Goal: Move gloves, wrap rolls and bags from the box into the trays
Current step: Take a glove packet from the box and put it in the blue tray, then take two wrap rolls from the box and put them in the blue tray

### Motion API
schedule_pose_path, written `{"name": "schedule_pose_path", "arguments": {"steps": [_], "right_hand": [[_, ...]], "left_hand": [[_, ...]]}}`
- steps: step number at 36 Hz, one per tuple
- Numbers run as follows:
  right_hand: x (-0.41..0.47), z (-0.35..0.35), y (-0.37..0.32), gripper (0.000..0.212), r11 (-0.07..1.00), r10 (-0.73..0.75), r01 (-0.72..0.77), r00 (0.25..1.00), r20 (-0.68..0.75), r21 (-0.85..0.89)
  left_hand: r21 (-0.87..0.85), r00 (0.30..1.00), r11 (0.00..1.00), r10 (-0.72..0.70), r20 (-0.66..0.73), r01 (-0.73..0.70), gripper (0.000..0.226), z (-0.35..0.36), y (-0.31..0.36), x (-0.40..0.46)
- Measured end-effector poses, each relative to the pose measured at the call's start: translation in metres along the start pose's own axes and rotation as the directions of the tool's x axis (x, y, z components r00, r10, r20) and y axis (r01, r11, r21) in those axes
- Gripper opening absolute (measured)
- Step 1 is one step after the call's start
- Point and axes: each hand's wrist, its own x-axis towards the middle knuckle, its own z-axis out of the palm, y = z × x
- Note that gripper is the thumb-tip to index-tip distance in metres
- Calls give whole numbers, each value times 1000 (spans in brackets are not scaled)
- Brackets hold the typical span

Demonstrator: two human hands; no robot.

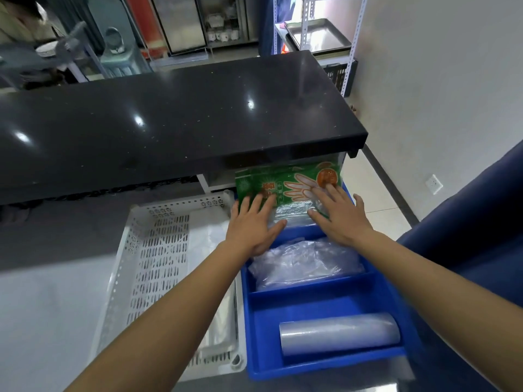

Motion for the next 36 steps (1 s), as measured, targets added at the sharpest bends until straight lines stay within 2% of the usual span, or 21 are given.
{"name": "schedule_pose_path", "arguments": {"steps": [3, 7, 11, 14, 18, 22, 26, 28, 30, 36], "right_hand": [[-15, -8, -5, 64, 998, -26, 28, 999, -32, 57], [-42, -24, -21, 66, 991, -43, 49, 998, -50, 122], [-75, -31, -51, 77, 992, -74, 76, 997, -17, 100], [-106, -29, -77, 67, 962, -87, 81, 996, 12, 262], [-144, -16, -110, 69, 865, -118, 123, 992, -41, 487], [-171, 12, -130, 65, 787, -154, 113, 988, 16, 606], [-184, 30, -142, 62, 787, -255, 152, 963, 91, 598], [-188, 32, -149, 57, 789, -317, 196, 942, 112, 583], [-192, 29, -160, 51, 796, -370, 236, 918, 141, 557], [-219, 17, -205, 47, 825, -454, 365, 882, 121, 432]], "left_hand": [[-83, 999, 997, -15, -46, 11, 72, -8, -7, -16], [-344, 987, 933, -141, -81, 105, 74, -22, -18, -61], [-394, 972, 904, -217, -88, 166, 75, -32, -25, -117], [-422, 956, 871, -292, -33, 251, 75, -31, -26, -159], [-575, 915, 744, -404, 19, 341, 70, -18, -26, -212], [-601, 879, 688, -474, 53, 407, 65, 3, -25, -258], [-631, 813, 609, -579, 60, 480, 80, 20, -27, -293], [-645, 791, 575, -607, 77, 504, 74, 22, -28, -308], [-652, 794, 566, -600, 94, 504, 65, 21, -28, -324], [-652, 810, 597, -584, 45, 467, 61, 18, -52, -367]]}}
